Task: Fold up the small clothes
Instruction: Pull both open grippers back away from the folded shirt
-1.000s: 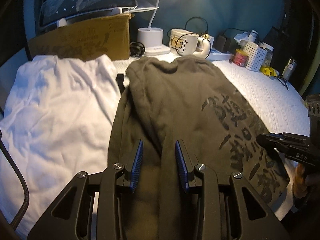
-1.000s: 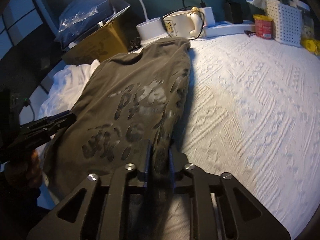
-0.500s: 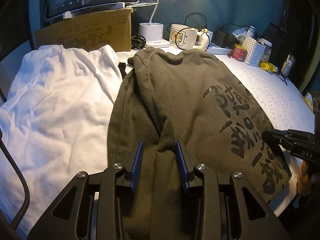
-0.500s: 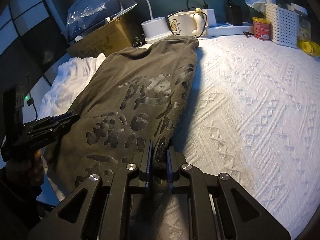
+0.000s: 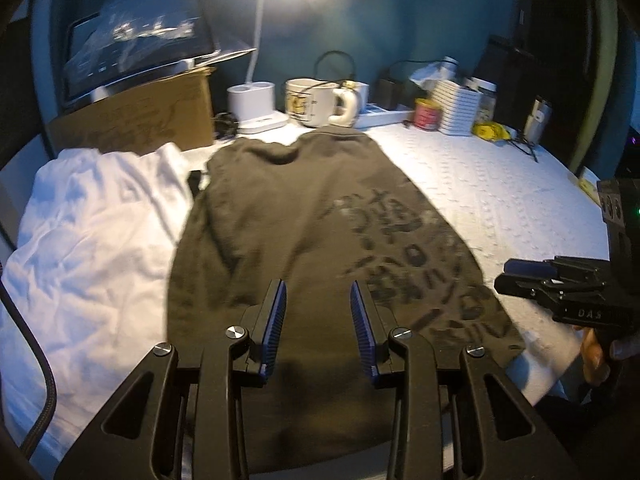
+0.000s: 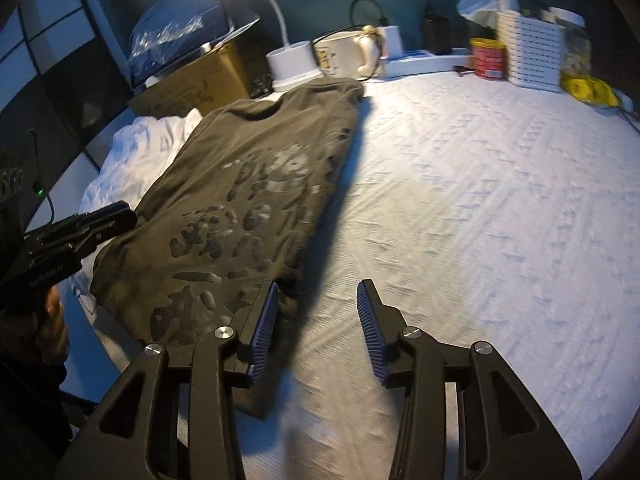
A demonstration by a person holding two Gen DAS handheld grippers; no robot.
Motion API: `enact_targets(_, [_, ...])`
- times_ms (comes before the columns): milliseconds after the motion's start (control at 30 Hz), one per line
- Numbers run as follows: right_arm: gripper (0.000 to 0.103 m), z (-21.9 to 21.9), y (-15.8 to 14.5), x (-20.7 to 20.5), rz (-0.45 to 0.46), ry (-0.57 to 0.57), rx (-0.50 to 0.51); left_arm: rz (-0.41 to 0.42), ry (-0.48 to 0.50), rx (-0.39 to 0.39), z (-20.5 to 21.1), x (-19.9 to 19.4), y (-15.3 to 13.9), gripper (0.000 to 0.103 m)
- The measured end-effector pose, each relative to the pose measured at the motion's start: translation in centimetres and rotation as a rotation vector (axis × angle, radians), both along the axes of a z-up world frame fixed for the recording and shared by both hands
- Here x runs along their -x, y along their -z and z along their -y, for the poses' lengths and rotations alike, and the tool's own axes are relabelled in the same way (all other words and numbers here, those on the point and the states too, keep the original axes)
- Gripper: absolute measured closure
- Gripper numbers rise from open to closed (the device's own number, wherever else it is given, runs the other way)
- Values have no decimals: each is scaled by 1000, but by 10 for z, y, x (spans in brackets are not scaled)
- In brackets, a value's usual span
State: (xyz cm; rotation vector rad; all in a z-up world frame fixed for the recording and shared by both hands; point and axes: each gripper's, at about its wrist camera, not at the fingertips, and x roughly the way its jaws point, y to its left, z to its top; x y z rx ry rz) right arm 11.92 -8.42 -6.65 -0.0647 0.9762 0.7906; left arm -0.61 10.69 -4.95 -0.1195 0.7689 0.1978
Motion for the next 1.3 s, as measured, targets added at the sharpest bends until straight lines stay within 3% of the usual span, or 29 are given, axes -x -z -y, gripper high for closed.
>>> enact_targets(67, [59,9,-2,-2,2,17,-1,-2,19,3,10,-5,0,66])
enact_targets(200, [59,32,-7,-3,11,64,-12,21,44,-1,26,-9,-6,38])
enact_targets(467, [59,72,-16,-8,20,136,-16,25,98,5,53,-23,-11,36])
enact_targets(600, [59,90,-23,-11,32,175,-13,49,102,-14,67,-27,-15,12])
enact_targets(1300, [59,130,-74,-10,142,277,2,218,181,-75,100,-26,-73,11])
